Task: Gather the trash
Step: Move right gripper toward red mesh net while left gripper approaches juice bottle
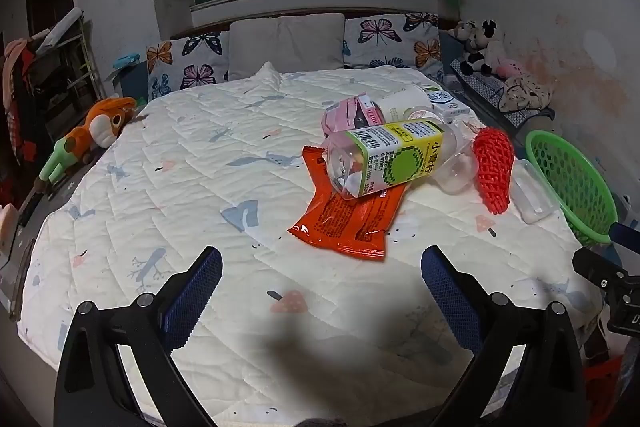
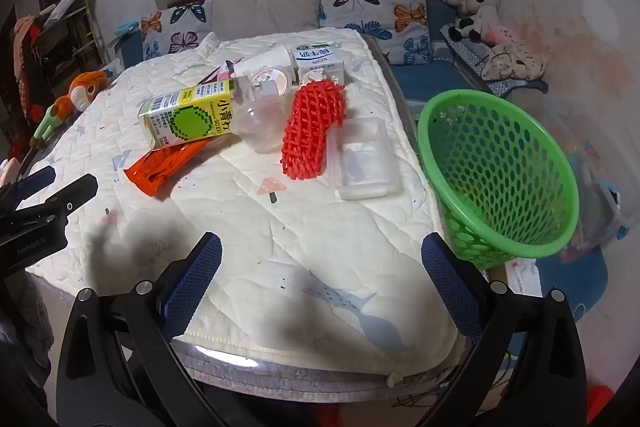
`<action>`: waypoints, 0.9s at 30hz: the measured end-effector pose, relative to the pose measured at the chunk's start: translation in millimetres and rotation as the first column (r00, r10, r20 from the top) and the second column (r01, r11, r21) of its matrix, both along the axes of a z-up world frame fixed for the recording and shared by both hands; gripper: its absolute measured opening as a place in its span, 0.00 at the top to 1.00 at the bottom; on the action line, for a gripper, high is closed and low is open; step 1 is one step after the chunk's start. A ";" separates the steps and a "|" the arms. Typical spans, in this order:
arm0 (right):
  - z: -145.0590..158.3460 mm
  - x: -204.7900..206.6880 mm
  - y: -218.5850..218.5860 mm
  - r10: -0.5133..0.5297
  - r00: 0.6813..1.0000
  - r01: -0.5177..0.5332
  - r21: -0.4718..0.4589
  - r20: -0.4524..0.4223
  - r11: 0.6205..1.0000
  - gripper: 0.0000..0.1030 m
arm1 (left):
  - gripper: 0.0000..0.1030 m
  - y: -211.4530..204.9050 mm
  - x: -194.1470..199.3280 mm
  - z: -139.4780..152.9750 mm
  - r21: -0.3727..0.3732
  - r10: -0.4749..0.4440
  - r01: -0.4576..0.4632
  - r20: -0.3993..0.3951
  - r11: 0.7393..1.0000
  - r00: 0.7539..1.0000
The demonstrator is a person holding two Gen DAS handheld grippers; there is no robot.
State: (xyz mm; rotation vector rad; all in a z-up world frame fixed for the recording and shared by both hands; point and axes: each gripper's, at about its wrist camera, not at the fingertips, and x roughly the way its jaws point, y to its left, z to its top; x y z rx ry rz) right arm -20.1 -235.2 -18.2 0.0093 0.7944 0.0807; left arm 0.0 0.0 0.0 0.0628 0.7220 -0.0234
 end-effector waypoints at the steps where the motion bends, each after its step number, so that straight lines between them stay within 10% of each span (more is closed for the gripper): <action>1: 0.2 -0.4 -0.1 -0.001 1.000 0.000 0.004 0.007 1.000 0.04 | 0.06 0.1 0.0 0.0 -0.004 -0.001 0.001 0.000 1.000 1.000; 27: -1.3 3.6 3.0 0.006 1.000 -0.006 0.001 0.006 1.000 0.04 | 0.06 2.0 -0.4 2.9 -0.010 0.000 0.000 0.002 1.000 1.000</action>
